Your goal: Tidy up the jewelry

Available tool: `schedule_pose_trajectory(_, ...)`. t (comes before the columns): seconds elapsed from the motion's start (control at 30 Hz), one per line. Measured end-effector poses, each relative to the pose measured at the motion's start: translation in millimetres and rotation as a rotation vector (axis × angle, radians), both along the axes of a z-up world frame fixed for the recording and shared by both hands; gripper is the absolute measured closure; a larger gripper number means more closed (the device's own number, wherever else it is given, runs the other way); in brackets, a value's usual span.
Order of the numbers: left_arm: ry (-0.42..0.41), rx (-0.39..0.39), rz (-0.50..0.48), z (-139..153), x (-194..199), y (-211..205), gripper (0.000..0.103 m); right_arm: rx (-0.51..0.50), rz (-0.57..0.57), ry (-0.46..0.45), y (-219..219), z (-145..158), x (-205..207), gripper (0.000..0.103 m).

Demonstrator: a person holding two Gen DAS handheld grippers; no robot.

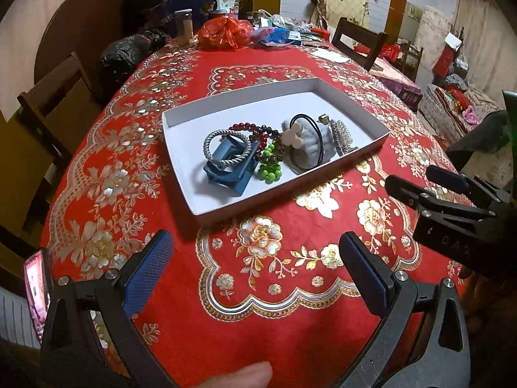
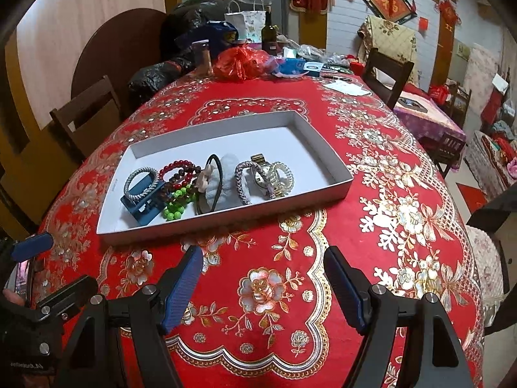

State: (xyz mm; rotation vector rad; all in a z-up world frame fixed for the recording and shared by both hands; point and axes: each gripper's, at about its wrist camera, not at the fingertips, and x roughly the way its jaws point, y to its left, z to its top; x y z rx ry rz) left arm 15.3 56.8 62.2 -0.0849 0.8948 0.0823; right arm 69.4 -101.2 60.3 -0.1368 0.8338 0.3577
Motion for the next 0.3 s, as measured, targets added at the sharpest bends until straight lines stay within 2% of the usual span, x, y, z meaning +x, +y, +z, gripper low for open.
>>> schedule_pose_trajectory(0.17,-0.005,0.0,-0.001,-1.1,1.2,1.1,0.0,-0.021,0.01,-0.008,5.5,-1.8,-0.9,0.028)
schedule_pose_trajectory(0.3,-0.006,0.036,0.017,-4.1,1.4,1.2,0.0,-0.019,0.007,-0.009,5.1,-1.7,-0.9,0.028)
